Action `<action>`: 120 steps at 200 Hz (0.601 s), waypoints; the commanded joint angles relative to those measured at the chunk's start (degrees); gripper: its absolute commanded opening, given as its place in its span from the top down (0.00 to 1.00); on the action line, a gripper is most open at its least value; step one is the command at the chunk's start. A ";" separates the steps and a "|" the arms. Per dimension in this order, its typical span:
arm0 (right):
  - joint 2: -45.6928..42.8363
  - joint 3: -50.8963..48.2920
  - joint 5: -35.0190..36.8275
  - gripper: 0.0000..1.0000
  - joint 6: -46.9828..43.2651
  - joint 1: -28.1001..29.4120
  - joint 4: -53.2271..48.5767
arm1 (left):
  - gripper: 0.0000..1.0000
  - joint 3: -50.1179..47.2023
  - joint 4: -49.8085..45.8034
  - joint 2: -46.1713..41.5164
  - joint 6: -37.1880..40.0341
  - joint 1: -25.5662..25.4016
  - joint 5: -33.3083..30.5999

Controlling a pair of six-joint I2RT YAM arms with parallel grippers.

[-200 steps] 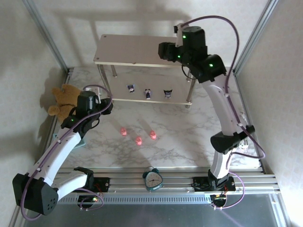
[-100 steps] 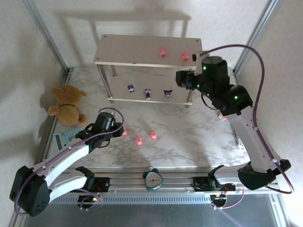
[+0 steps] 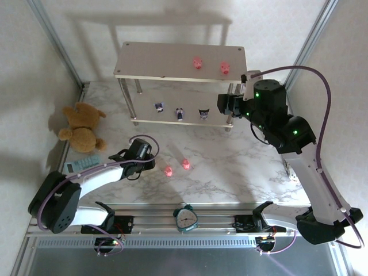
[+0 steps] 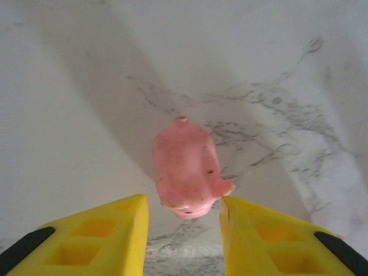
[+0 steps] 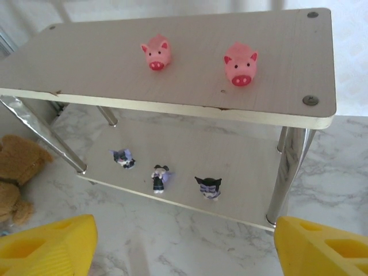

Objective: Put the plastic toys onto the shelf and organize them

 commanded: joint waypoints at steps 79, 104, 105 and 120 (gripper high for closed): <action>1.08 -2.96 -0.50 0.14 -1.72 -1.52 4.11 | 0.55 3.77 1.99 3.18 -0.25 -1.36 -0.60; 1.16 -3.22 -0.90 0.13 -1.80 -1.75 4.70 | 0.54 4.31 1.78 2.32 -0.10 -1.35 -1.52; 1.14 -3.22 -0.91 0.13 -1.80 -1.79 4.75 | 0.54 4.33 1.75 2.32 -0.09 -1.35 -1.50; 1.23 -3.39 -1.09 0.13 -1.89 -1.94 5.15 | 0.54 4.79 1.44 2.24 0.10 -1.35 -1.08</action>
